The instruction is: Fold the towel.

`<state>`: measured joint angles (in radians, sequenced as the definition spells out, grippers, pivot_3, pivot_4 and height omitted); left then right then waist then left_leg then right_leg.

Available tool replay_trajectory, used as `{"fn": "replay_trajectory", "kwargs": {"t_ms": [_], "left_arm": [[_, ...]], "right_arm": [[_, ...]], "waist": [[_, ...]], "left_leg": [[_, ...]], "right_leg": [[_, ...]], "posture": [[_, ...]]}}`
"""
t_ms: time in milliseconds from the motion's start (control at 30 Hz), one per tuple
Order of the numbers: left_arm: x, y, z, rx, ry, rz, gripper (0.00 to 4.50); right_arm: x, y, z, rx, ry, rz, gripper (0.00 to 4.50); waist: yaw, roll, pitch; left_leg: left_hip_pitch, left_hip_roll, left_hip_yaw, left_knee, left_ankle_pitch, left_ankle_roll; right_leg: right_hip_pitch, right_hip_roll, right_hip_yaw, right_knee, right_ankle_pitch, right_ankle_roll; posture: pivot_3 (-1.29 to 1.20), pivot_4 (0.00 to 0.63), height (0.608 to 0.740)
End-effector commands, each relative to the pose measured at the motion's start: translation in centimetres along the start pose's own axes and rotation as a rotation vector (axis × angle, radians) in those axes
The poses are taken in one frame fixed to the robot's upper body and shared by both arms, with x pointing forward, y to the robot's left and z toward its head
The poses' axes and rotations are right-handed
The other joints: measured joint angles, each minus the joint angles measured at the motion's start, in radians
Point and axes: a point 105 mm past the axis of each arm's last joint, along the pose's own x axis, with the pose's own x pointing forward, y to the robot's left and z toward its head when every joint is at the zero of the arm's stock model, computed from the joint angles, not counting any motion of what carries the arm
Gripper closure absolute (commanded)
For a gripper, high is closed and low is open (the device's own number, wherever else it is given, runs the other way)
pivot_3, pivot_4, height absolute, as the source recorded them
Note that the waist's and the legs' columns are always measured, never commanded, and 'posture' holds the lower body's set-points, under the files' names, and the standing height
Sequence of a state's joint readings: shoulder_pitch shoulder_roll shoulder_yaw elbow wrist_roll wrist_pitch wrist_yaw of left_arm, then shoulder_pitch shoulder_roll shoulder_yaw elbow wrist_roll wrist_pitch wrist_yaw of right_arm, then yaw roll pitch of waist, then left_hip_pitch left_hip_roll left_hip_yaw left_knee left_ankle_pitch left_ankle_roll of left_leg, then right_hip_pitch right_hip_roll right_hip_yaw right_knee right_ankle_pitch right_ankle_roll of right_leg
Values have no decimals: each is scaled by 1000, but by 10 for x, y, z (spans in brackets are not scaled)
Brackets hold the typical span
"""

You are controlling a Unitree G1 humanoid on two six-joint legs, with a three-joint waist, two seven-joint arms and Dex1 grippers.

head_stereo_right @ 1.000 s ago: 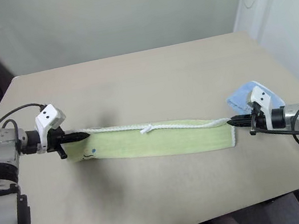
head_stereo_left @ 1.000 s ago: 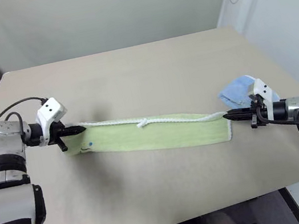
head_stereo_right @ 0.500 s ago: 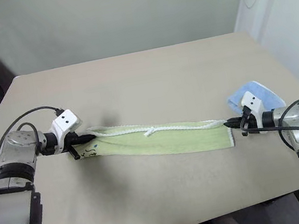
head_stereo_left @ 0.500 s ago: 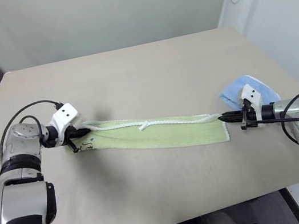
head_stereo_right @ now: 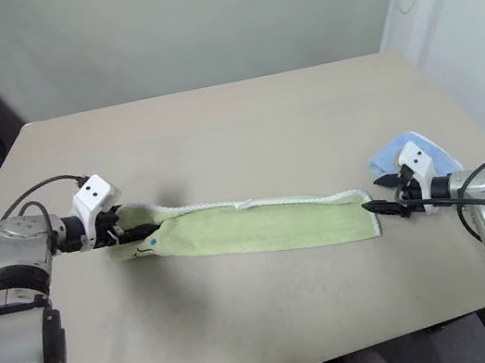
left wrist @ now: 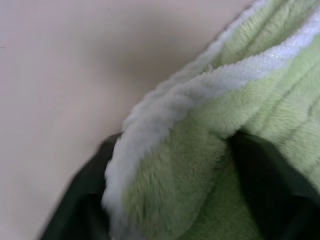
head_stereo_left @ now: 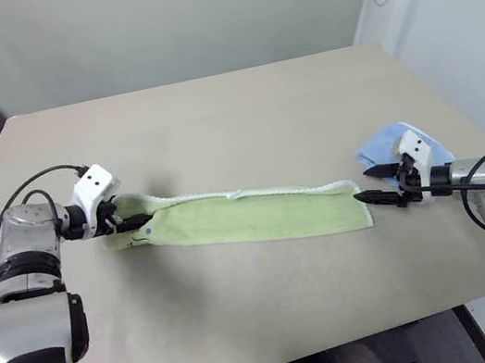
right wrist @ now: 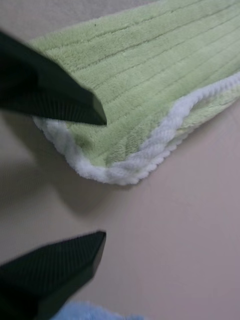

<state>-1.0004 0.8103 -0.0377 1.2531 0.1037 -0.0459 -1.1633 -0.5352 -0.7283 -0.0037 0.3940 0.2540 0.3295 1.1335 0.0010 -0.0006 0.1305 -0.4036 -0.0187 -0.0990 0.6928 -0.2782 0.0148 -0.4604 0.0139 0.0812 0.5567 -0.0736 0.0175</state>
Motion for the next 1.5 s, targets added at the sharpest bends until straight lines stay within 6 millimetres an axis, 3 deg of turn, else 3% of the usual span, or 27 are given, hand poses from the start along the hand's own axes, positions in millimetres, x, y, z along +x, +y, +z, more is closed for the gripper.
{"fn": "replay_trajectory", "kwargs": {"t_ms": [33, 267, 567, 767, 1100, 1267, 1500], "left_arm": [[-16, 18, 18, -16, -89, 105, 835], [-32, 42, 14, -94, -145, 294, 835], [-57, 67, 9, -223, -228, 511, 835], [-43, 50, -2, -202, -182, 387, 835], [-19, 7, -17, -168, -98, 72, 835], [-21, 14, -4, -178, -150, 104, 835], [-60, 35, 43, -308, -437, 107, 835]], "right_arm": [[-18, -13, 20, -48, -74, -85, 62], [-38, -11, 31, -46, -128, -110, 62], [-37, 25, 26, 165, -147, 3, 62], [-27, 38, 25, 286, -183, 22, 62], [-18, 45, 22, 276, -165, 24, 62], [-19, 46, 24, 273, -173, 26, 62], [-30, 48, 28, 383, -225, 30, 62]], "waist": [[0, 0, 0], [-1, 0, 0], [-1, 0, 0], [-1, 0, 0], [5, 0, 0], [4, 0, 0], [4, 0, 0]], "left_leg": [[0, 0, 0, 0, 0, 0], [0, 0, 0, 0, 0, 0], [0, 0, 1, 0, 0, -1], [1, -1, 1, 0, 0, -1], [0, -1, 0, 0, 0, -1], [0, -1, 0, 0, 0, -1], [-2, -1, 0, 0, 0, -1]], "right_leg": [[0, 0, 0, 0, 0, 0], [0, 0, 0, 0, 0, 0], [0, 1, 0, 0, -5, 7], [0, 1, 0, 0, -5, 7], [0, 0, 0, 0, -2, 2], [0, 0, 0, 0, -5, 7], [-1, 0, 0, 0, -5, 7]], "posture": [[0, 150, 740], [0, 150, 740], [0, 150, 740], [0, 150, 740], [0, 150, 740], [0, 150, 740], [0, 150, 740]]}}
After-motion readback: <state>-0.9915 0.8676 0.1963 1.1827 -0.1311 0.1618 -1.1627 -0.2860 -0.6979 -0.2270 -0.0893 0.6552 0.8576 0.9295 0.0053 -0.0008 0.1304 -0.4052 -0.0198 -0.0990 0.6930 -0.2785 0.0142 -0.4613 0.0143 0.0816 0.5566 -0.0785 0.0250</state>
